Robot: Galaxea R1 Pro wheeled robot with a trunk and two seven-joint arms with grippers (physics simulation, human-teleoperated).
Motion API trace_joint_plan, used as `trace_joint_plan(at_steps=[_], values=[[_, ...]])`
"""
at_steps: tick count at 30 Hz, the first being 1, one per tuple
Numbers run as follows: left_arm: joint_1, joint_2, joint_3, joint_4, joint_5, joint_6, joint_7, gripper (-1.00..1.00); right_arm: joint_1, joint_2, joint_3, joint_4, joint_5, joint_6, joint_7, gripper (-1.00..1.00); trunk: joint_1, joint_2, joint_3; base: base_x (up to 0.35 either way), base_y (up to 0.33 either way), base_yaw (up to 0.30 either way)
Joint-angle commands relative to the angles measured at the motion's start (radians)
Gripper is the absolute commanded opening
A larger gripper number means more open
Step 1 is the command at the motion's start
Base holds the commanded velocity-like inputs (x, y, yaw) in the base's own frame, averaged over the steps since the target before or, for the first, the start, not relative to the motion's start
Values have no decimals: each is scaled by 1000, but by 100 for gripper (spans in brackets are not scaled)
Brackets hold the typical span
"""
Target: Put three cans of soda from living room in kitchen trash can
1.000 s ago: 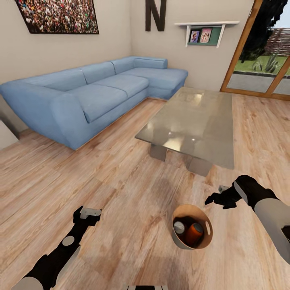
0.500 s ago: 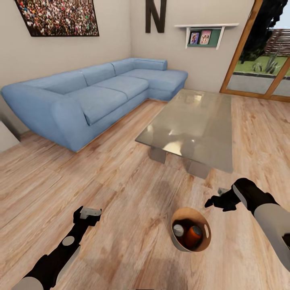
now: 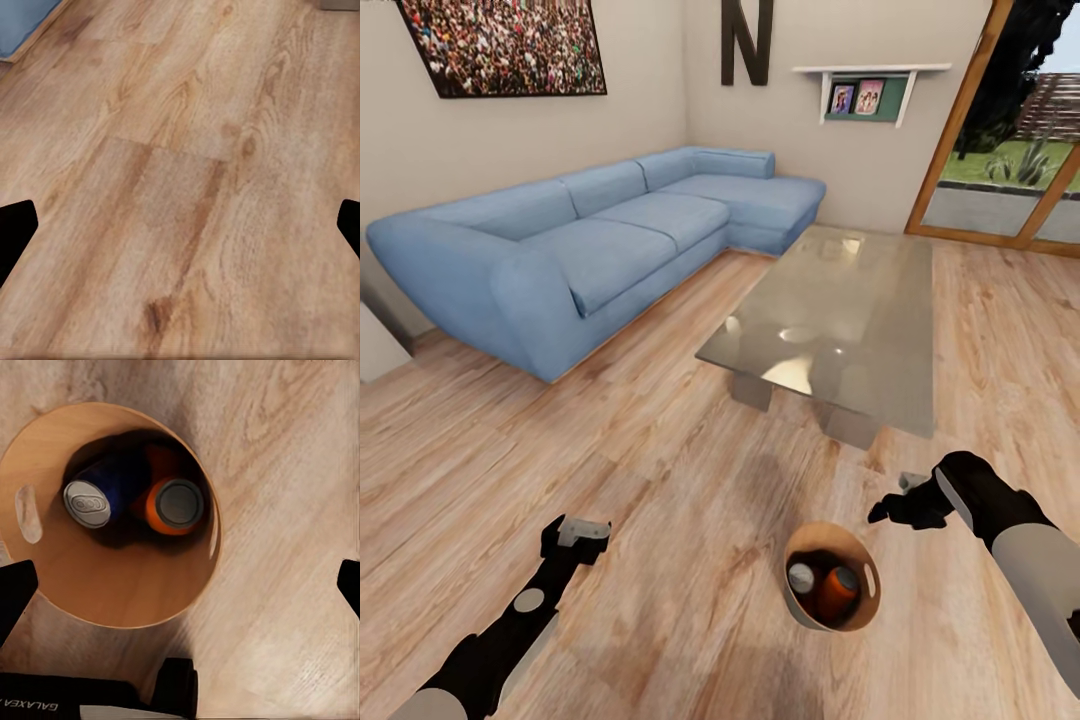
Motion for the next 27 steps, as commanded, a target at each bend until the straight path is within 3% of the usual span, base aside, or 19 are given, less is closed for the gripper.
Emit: trace_joint_plan(at_steps=[1, 15, 23, 24, 27], values=[[0, 0, 0, 2, 0, 0, 0, 100, 3, 0, 0, -1, 0, 0, -8, 100, -4, 7, 3, 0, 0, 0], [0, 1, 0, 19, 0, 4, -1, 100, 45, -3, -2, -5, -1, -18, -58, 100, -58, 105, 47, 0, 0, 0], [-1, -2, 0, 147, 3, -1, 0, 100, 144, -4, 56, -58, 18, -113, -97, 100, -88, 161, 72, 0, 0, 0], [-1, -11, 0, 195, 3, 0, -5, 100, 202, -5, 73, -96, 23, -132, -116, 100, -92, 168, 75, 0, 0, 0], [-1, -14, 0, 223, 3, 2, -9, 100, 237, -4, 81, -111, 25, -148, -123, 100, -104, 189, 85, 0, 0, 0]])
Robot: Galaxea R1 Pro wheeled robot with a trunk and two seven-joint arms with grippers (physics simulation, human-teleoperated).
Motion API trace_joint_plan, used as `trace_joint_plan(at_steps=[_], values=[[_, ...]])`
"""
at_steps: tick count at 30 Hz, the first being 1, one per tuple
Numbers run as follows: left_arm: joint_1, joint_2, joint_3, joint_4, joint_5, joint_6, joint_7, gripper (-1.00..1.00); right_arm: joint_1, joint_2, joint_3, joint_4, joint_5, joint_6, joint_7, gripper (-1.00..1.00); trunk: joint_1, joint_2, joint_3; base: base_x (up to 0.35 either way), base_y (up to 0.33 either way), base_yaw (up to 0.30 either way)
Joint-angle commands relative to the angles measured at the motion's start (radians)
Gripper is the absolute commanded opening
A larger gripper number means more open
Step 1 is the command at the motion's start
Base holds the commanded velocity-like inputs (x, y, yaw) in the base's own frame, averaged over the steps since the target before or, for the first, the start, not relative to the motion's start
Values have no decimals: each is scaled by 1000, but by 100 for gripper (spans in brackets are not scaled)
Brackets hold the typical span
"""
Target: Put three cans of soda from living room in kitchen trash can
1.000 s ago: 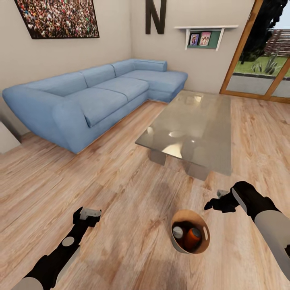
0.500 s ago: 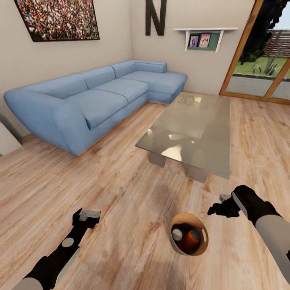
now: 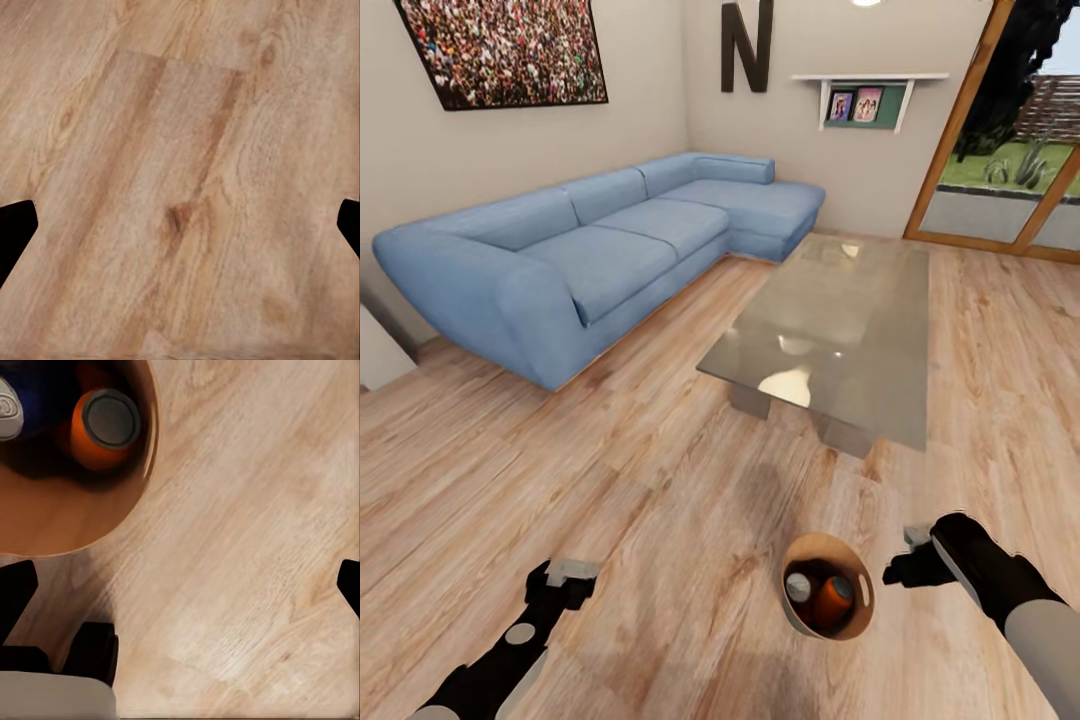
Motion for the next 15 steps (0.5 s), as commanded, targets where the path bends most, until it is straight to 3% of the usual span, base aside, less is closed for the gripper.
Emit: trace_joint_plan(at_steps=[1, 11, 15], values=[[0, -1, 0, 9, 0, 1, 0, 100, 13, 0, 2, -3, 0, -11, -2, 100, -4, 7, 3, 0, 0, 0], [0, -8, 0, 113, -1, 5, -1, 100, 160, 3, 8, 10, -1, -232, -10, 100, -42, 77, 35, 0, 0, 0], [0, -21, 0, 197, 0, 8, 1, 100, 213, 4, 9, 92, -5, -371, -12, 100, -58, 105, 47, 0, 0, 0]])
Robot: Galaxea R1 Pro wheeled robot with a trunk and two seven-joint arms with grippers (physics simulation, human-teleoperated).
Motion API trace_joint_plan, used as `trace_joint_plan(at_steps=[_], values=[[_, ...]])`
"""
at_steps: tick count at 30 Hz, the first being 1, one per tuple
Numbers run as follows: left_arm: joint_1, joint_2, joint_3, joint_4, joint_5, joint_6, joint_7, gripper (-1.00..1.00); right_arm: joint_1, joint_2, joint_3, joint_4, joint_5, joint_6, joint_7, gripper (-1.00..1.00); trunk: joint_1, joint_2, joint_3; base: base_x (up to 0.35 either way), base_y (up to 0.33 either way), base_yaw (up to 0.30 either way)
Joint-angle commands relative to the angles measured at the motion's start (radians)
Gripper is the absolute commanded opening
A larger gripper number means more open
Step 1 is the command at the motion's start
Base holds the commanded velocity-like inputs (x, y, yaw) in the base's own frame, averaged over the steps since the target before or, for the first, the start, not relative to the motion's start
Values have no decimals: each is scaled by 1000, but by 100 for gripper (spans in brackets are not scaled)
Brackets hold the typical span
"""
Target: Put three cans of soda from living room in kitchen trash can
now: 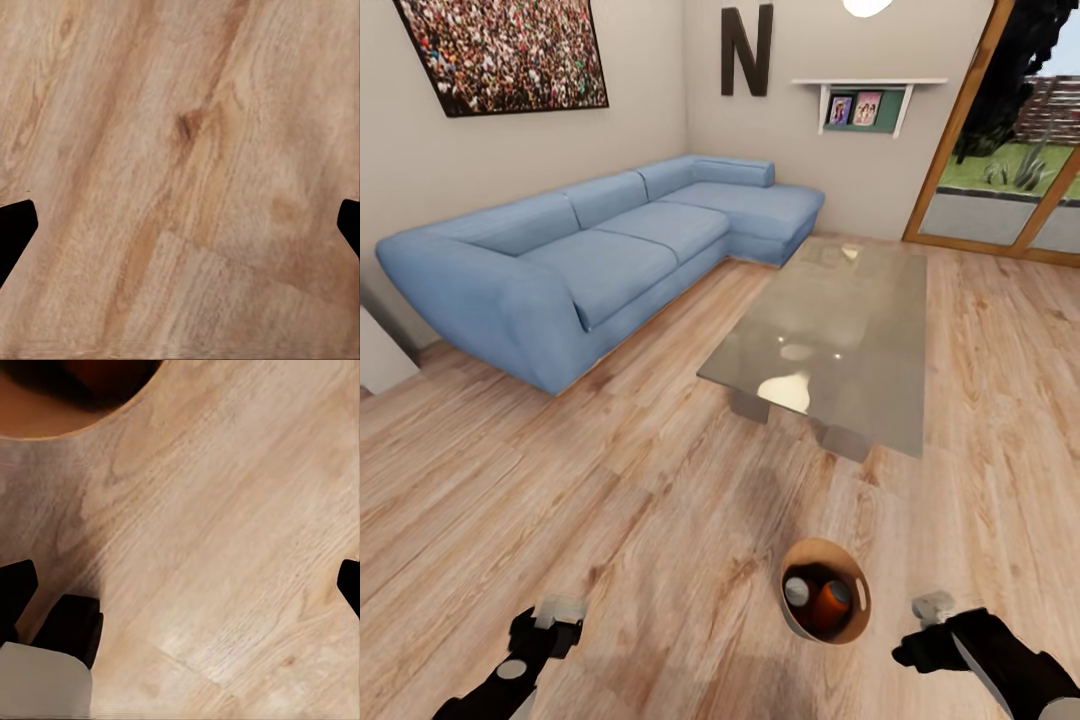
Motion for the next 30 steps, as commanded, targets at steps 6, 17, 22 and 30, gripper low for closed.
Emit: trace_joint_plan(at_steps=[6, 17, 22, 30], values=[[1, -18, 3, 130, 4, -5, 8, 100, 25, 5, -5, 280, -9, -301, -1, 100, -23, 42, 19, 0, 0, 0], [100, -10, 13, 231, 27, -25, 1, 100, 91, 40, -15, 576, -141, -659, -2, 100, -65, 119, 53, 0, 0, 0], [129, 1, 14, 254, 57, -28, 1, 100, 131, 51, -16, 587, -173, -696, -5, 100, -84, 154, 69, 0, 0, 0], [212, 34, 14, 275, 100, -32, 0, 100, 166, 66, -16, 590, -232, -741, -35, 100, -115, 210, 94, 0, 0, 0]])
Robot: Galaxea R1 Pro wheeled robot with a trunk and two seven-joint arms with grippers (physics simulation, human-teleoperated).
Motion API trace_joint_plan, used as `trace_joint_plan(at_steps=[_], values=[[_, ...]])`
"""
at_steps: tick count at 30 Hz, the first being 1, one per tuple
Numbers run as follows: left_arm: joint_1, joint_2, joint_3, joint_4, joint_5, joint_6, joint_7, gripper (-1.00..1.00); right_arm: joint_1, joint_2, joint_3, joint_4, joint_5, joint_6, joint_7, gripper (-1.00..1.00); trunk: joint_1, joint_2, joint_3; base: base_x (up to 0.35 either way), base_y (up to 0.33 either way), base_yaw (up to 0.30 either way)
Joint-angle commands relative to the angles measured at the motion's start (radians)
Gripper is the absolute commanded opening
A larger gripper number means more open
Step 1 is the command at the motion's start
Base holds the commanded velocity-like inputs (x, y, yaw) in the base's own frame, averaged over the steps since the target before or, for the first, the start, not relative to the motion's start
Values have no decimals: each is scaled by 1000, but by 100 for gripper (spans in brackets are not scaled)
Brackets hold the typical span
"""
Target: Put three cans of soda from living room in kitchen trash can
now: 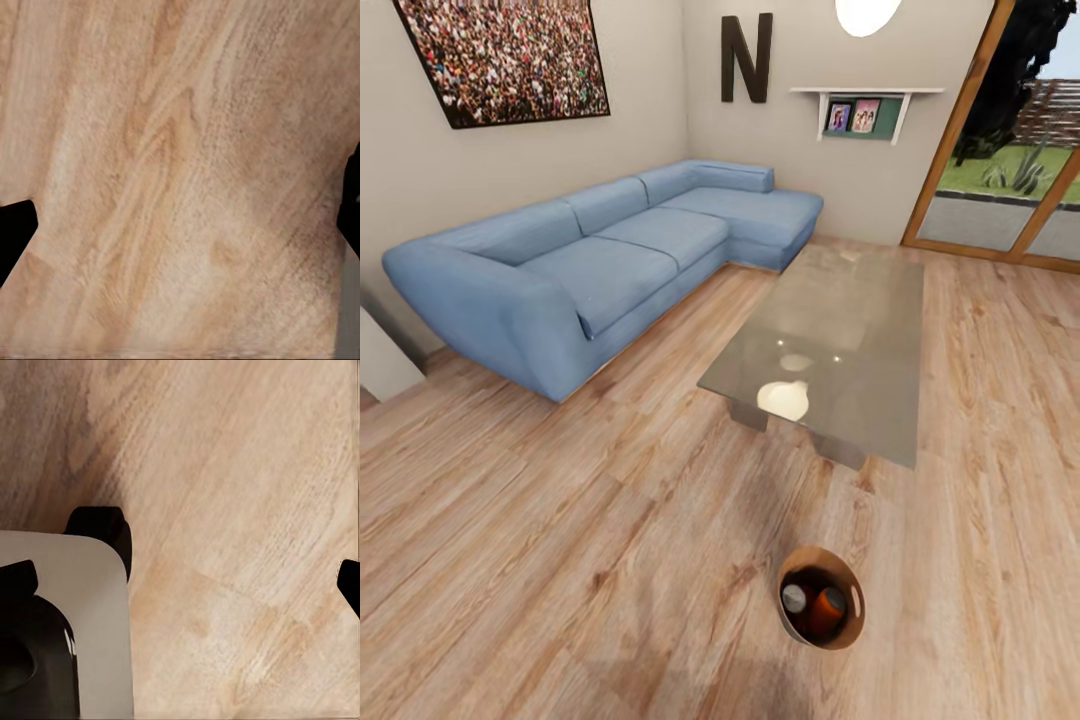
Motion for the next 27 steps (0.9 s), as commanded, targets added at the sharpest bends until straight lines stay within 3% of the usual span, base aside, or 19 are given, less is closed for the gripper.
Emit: trace_joint_plan(at_steps=[1, 6, 10, 27], values=[[26, 8, -1, 2, 5, -2, 0, 100, 10, 8, 0, 0, -10, -5, -18, 100, -4, 7, 3, 0, 0, 0], [65, 14, -2, 3, 7, -5, -4, 100, 29, 17, 0, 1, -17, -10, -37, 100, -23, 42, 19, 0, 0, 0], [141, 17, -3, 2, 9, -7, -11, 100, 53, 21, -3, 1, -22, -11, -49, 100, -38, 70, 31, 0, 0, 0], [182, 17, -5, 5, 2, -31, -52, 100, 254, 51, -3, 1, -22, -54, -54, 100, -104, 189, 85, 0, 0, 0]])
